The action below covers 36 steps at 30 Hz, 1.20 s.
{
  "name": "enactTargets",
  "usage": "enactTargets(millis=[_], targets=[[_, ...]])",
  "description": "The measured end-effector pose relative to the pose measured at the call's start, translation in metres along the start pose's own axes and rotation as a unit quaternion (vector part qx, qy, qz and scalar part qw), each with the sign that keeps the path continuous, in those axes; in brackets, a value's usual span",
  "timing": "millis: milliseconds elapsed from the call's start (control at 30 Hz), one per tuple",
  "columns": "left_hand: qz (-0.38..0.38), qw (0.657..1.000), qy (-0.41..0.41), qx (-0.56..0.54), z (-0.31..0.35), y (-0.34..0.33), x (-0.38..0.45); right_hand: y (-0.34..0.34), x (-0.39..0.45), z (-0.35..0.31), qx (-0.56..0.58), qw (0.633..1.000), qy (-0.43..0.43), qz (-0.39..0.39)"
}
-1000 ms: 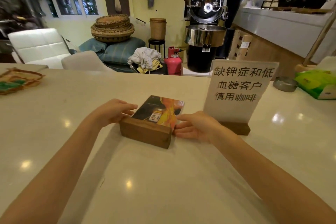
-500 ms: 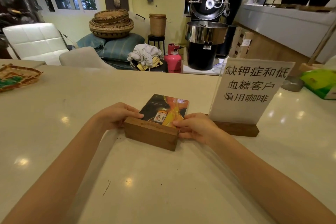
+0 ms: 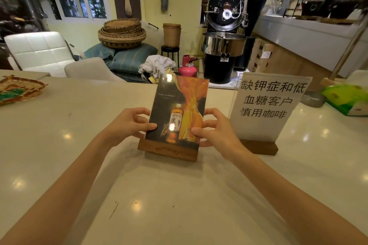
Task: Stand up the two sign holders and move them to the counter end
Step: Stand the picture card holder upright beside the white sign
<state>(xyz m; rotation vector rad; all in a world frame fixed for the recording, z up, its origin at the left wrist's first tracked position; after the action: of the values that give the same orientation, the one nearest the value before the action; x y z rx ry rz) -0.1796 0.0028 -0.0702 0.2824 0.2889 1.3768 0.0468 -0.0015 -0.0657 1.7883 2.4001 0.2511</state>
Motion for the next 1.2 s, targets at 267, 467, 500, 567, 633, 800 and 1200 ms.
enactTargets(millis=[267,467,500,567,633,800,1200], targets=[[0.018,0.996,-0.086,0.010,0.014,-0.014,-0.006,0.007,-0.016,-0.003,-0.071,0.988,0.136,0.034],[0.036,0.993,-0.108,0.008,0.014,-0.028,0.000,0.017,-0.022,0.007,-0.084,0.982,0.152,0.073],[0.039,0.993,-0.109,0.009,0.015,-0.030,0.000,0.018,-0.023,0.008,-0.085,0.982,0.151,0.078],[0.041,0.993,-0.110,0.011,0.016,-0.032,0.000,0.018,-0.024,0.009,-0.087,0.981,0.154,0.083],[0.046,0.993,-0.107,0.013,0.016,-0.033,-0.001,0.018,-0.024,0.009,-0.087,0.980,0.158,0.082],[0.067,0.993,-0.096,0.024,0.012,-0.035,-0.003,0.017,-0.024,0.012,-0.095,0.978,0.163,0.085],[0.196,0.973,-0.076,0.097,0.022,-0.050,-0.015,0.075,-0.051,0.015,-0.164,0.960,0.174,0.145]])
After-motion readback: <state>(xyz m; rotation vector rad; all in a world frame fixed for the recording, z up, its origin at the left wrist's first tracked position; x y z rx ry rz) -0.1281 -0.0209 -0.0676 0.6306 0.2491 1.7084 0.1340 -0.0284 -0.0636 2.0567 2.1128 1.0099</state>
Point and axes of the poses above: each hand's wrist, its own x-axis towards the middle knuckle, its own y-axis out of the back of the hand, z = x × y, the point moved 4 cm from there along x, towards the middle knuckle, and after that the axes turned 4 degrees about -z, right-handed, at the moved point
